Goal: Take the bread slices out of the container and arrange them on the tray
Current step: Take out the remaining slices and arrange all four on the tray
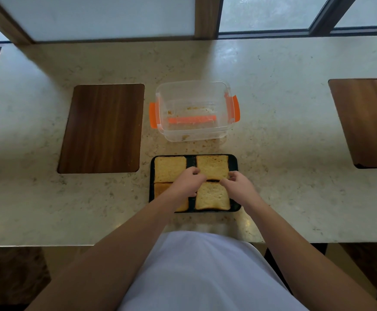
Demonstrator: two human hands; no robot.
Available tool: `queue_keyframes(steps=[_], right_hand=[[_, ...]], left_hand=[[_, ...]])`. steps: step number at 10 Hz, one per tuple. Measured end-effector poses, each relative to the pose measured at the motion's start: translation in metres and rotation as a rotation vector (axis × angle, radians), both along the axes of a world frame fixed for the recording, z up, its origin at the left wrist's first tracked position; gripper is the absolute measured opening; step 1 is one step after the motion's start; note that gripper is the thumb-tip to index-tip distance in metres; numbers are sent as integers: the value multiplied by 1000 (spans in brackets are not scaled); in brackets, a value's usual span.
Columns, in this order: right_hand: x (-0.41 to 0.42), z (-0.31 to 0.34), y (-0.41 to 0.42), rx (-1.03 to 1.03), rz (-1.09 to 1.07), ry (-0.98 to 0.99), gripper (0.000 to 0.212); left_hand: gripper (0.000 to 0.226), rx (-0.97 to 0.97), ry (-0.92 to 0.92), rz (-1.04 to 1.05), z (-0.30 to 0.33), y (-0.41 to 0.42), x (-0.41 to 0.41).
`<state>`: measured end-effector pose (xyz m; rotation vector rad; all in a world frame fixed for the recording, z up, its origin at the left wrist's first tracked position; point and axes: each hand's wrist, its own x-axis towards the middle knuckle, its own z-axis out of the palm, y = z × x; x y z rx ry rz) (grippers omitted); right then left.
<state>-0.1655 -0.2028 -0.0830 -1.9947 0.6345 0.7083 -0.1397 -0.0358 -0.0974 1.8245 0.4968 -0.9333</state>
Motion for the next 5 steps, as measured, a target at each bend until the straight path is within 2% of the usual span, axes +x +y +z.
queue_keyframes(steps=[5], right_hand=[[0, -6, -11, -45, -47, -31, 58]], left_hand=[[49, -37, 32, -24, 2, -12, 0]])
